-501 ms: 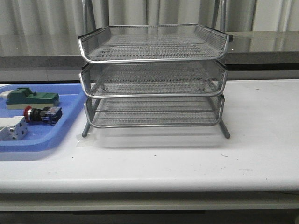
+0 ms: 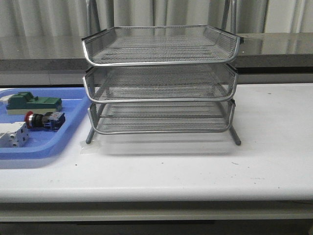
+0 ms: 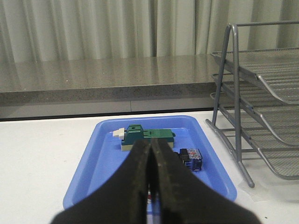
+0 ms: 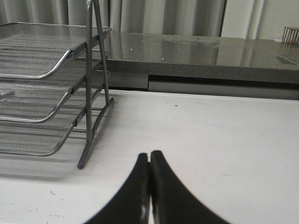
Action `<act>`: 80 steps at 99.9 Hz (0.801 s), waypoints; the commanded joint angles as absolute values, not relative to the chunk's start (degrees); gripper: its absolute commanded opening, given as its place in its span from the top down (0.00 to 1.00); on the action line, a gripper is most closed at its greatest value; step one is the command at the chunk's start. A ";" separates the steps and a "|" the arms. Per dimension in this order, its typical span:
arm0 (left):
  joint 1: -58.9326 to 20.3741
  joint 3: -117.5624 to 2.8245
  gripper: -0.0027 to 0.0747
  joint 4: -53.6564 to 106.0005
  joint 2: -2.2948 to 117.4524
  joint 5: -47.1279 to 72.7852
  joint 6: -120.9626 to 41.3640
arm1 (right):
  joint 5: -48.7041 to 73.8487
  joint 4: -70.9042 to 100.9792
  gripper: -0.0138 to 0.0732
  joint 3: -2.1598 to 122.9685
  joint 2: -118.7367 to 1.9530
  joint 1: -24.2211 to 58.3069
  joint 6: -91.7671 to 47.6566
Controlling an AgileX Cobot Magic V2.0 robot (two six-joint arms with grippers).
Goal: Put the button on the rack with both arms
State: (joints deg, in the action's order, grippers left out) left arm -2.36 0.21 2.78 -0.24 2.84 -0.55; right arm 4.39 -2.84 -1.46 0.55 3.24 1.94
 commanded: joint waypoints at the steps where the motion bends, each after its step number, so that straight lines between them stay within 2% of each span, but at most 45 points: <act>1: -2.79 2.11 0.99 2.79 -2.05 -1.22 -0.56 | -1.21 -3.63 0.91 -1.61 1.30 3.07 1.92; 46: -2.79 2.11 0.99 2.79 -2.05 -1.22 -0.56 | -10.61 -2.37 0.91 -0.80 1.30 3.07 1.92; 60: -2.79 2.11 0.99 2.79 -2.05 -1.22 -0.56 | -5.28 0.97 0.91 2.82 1.12 3.07 1.92; 80: -2.79 2.11 0.99 2.79 -2.05 -1.22 -0.56 | 9.49 3.14 0.91 11.05 -0.83 3.07 1.92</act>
